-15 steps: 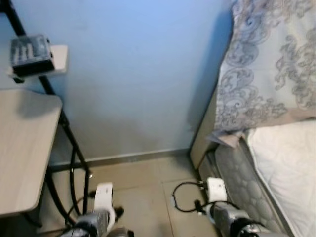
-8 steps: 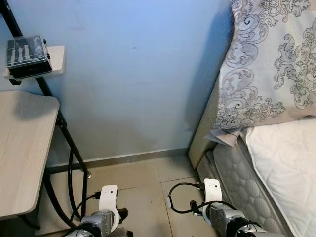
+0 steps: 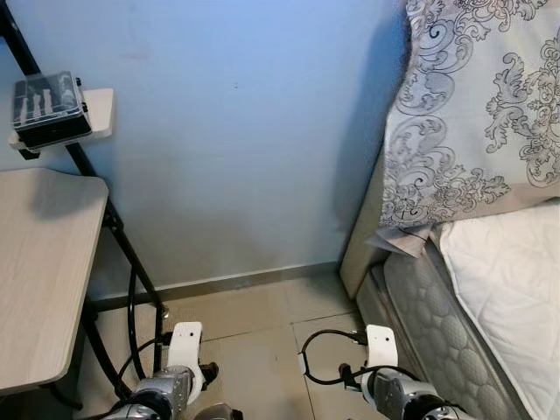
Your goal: Clean up the room
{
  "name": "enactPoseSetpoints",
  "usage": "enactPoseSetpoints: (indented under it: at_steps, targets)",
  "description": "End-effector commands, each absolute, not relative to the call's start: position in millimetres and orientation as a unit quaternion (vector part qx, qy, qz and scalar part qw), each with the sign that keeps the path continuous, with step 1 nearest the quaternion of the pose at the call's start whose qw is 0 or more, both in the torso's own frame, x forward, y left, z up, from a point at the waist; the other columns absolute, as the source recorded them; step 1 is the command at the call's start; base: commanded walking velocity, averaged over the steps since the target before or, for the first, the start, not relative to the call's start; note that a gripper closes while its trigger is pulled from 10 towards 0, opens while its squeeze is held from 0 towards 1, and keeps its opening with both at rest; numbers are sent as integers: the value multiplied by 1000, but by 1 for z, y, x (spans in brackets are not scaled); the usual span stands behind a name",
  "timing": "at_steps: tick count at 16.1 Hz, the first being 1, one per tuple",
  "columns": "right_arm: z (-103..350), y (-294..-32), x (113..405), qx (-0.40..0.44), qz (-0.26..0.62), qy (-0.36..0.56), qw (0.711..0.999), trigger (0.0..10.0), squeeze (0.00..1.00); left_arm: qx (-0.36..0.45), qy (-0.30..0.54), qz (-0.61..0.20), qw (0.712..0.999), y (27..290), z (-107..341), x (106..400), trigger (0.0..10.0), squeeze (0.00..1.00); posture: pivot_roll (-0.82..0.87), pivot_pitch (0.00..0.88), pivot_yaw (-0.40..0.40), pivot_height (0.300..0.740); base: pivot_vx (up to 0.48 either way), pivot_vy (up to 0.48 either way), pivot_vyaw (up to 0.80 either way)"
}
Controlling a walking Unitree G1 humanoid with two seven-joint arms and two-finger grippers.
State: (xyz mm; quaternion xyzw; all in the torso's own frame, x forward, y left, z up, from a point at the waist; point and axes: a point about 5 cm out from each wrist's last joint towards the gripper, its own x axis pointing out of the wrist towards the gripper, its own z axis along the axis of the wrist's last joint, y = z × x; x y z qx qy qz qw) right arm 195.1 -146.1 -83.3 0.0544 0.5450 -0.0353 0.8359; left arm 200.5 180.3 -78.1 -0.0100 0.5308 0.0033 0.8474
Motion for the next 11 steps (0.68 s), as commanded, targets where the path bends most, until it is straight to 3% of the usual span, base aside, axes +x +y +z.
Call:
enactPoseSetpoints:
  at_steps: [1,6,11]
  targets:
    - [-83,-146,196,57,-36,539,840,10000,0,-4,525,-9,851,179,-77,203,10000,0,-71,0,42,714,0,0,0]
    - [-87,-142,188,51,-20,541,839,10000,0,41,504,-51,861,179,-71,213,10000,0,-99,0,71,714,0,0,0]
    - [-82,-152,197,27,-15,520,853,10000,0,18,478,-49,877,169,-67,221,10000,0,-89,0,52,714,0,0,0]
